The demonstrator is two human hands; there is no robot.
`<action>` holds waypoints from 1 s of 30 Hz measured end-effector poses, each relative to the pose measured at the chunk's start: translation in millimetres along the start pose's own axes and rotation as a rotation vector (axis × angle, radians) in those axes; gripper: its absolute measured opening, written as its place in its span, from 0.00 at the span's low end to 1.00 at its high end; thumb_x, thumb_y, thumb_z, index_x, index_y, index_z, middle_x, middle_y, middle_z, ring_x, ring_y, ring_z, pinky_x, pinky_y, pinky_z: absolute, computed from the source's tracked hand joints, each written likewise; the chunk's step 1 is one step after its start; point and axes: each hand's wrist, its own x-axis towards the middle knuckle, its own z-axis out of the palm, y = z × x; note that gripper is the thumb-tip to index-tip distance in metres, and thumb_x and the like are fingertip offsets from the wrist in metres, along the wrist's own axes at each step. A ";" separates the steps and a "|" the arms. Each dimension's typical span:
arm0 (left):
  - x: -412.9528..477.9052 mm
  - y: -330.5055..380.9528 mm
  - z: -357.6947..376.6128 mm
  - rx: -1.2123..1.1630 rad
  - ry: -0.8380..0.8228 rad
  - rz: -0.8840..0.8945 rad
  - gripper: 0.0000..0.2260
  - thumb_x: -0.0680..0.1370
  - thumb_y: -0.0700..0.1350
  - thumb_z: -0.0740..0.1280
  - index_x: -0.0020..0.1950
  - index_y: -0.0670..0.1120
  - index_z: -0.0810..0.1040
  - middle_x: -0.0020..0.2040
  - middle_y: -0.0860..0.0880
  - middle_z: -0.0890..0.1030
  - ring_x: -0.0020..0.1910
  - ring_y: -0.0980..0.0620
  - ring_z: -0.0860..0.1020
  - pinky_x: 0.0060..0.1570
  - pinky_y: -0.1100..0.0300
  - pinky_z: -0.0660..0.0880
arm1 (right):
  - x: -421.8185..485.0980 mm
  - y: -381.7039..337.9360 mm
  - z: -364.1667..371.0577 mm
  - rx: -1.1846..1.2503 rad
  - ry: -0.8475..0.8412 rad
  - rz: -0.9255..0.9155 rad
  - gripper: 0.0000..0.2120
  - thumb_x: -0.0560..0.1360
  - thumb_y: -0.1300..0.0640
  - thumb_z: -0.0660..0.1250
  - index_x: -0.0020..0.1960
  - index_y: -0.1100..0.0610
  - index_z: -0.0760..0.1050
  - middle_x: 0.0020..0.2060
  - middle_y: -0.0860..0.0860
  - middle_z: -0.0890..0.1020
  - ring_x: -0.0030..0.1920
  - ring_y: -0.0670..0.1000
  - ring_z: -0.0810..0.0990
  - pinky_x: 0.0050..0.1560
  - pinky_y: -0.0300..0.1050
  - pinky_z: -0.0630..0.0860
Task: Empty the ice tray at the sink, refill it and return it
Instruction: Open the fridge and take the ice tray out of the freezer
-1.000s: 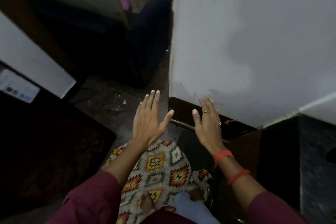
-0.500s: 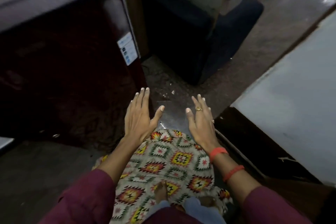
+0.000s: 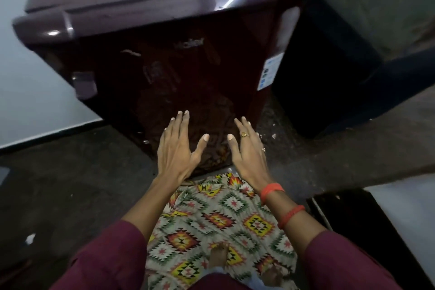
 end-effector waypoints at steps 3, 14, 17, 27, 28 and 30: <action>-5.3 -25.3 -18.9 0.018 0.050 -0.061 0.36 0.80 0.67 0.52 0.81 0.47 0.55 0.81 0.45 0.59 0.79 0.45 0.57 0.75 0.44 0.61 | 12.6 -26.7 23.4 -0.001 -0.067 -0.070 0.27 0.85 0.45 0.54 0.80 0.53 0.57 0.81 0.49 0.54 0.81 0.46 0.48 0.81 0.50 0.45; -35.3 -97.9 -87.2 0.161 0.254 -0.059 0.30 0.81 0.63 0.56 0.77 0.46 0.66 0.69 0.45 0.76 0.68 0.46 0.74 0.69 0.44 0.68 | 34.1 -127.9 97.1 0.037 -0.236 -0.316 0.26 0.85 0.45 0.55 0.80 0.52 0.59 0.80 0.50 0.58 0.80 0.48 0.53 0.80 0.49 0.47; -39.7 -112.2 -101.8 0.171 0.321 -0.087 0.29 0.82 0.63 0.56 0.77 0.46 0.67 0.71 0.46 0.74 0.69 0.46 0.73 0.70 0.44 0.67 | 35.5 -148.5 112.6 0.053 -0.250 -0.339 0.25 0.84 0.45 0.55 0.79 0.53 0.61 0.78 0.52 0.62 0.78 0.50 0.59 0.77 0.51 0.54; -30.3 -129.7 -150.2 0.243 0.466 -0.105 0.31 0.82 0.64 0.54 0.78 0.46 0.64 0.74 0.45 0.70 0.70 0.46 0.70 0.68 0.51 0.67 | 54.4 -190.8 143.1 0.254 -0.322 -0.175 0.31 0.81 0.39 0.59 0.78 0.55 0.61 0.74 0.57 0.70 0.73 0.57 0.70 0.70 0.53 0.71; -29.0 -128.0 -153.8 0.241 0.472 -0.098 0.31 0.82 0.64 0.53 0.78 0.46 0.64 0.75 0.45 0.70 0.71 0.46 0.70 0.69 0.51 0.67 | 56.7 -193.1 143.5 0.279 -0.335 -0.148 0.32 0.81 0.38 0.59 0.77 0.55 0.61 0.73 0.57 0.71 0.72 0.57 0.71 0.68 0.56 0.73; -27.0 -124.4 -161.0 0.247 0.484 -0.078 0.32 0.82 0.65 0.53 0.78 0.45 0.64 0.75 0.45 0.70 0.71 0.46 0.70 0.69 0.51 0.67 | 59.3 -195.9 143.2 0.274 -0.334 -0.129 0.32 0.80 0.38 0.61 0.76 0.57 0.63 0.71 0.58 0.73 0.71 0.58 0.72 0.67 0.55 0.73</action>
